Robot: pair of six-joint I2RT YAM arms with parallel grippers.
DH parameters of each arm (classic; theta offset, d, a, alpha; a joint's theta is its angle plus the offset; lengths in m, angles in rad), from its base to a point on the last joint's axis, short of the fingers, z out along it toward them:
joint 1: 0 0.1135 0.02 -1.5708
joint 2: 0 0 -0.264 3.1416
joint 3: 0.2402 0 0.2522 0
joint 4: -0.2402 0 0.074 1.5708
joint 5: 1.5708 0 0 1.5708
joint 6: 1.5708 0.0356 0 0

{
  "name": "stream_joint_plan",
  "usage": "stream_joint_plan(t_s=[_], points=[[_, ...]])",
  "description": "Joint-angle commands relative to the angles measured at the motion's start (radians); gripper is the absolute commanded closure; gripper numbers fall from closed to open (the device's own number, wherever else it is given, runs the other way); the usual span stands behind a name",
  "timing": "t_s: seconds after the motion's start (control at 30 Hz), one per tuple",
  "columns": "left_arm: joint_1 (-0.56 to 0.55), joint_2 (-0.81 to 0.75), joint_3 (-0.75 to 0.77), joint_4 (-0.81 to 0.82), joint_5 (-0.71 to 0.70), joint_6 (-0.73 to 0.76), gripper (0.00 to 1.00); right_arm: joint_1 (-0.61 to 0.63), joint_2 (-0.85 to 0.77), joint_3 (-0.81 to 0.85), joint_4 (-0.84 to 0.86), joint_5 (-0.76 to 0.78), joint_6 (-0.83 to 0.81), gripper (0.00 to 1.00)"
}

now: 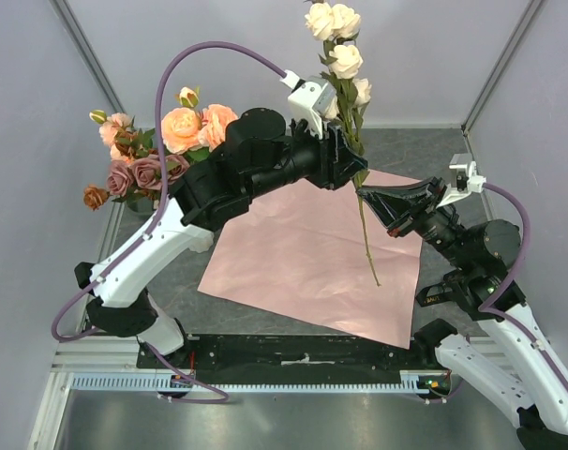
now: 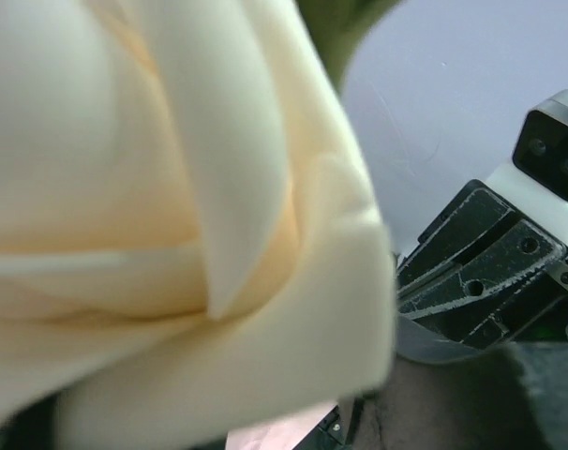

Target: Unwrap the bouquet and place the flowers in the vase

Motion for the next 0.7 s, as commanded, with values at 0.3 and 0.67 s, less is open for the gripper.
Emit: stream_joint_plan(t_s=[0.3, 0.67], points=[[0.015, -0.216, -0.162, 0.099, 0.109, 0.285, 0.98, 0.001, 0.036, 0.04, -0.172, 0.052, -0.052, 0.23], [0.017, -0.595, -0.463, -0.075, 0.044, 0.664, 0.98, -0.001, 0.003, -0.005, -0.274, 0.324, -0.059, 0.02]])
